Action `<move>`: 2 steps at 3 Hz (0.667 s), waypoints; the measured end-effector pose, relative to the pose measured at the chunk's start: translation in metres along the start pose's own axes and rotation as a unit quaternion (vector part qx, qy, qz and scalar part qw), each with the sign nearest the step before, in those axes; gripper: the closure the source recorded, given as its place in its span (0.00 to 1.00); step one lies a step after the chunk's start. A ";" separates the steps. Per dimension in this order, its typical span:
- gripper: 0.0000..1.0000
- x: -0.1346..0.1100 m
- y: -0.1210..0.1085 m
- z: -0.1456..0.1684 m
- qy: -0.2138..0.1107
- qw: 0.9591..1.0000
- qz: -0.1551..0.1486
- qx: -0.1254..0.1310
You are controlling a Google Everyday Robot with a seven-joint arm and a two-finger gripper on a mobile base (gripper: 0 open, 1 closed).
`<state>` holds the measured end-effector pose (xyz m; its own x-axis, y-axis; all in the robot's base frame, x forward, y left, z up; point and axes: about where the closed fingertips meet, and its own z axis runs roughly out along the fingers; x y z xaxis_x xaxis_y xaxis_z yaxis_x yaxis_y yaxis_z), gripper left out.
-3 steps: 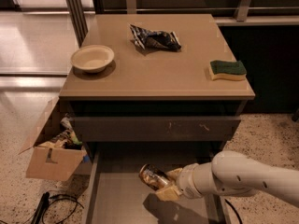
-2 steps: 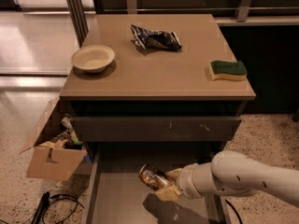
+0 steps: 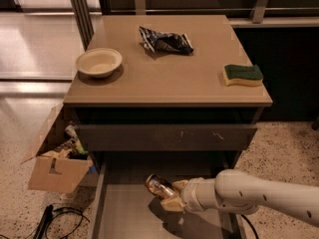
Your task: Place orange can into middle drawer
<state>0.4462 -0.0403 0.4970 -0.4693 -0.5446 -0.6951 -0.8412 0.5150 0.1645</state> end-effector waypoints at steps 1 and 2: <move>1.00 0.030 -0.028 0.046 -0.020 1.000 0.003 0.003; 1.00 0.052 -0.051 0.068 -0.021 1.000 0.012 0.001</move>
Offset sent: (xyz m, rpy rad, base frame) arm 0.0569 -0.0261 -0.1349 0.0475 0.0054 -0.0447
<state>0.4830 -0.0505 0.4045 -0.4773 -0.5035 -0.7202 -0.8294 0.5289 0.1799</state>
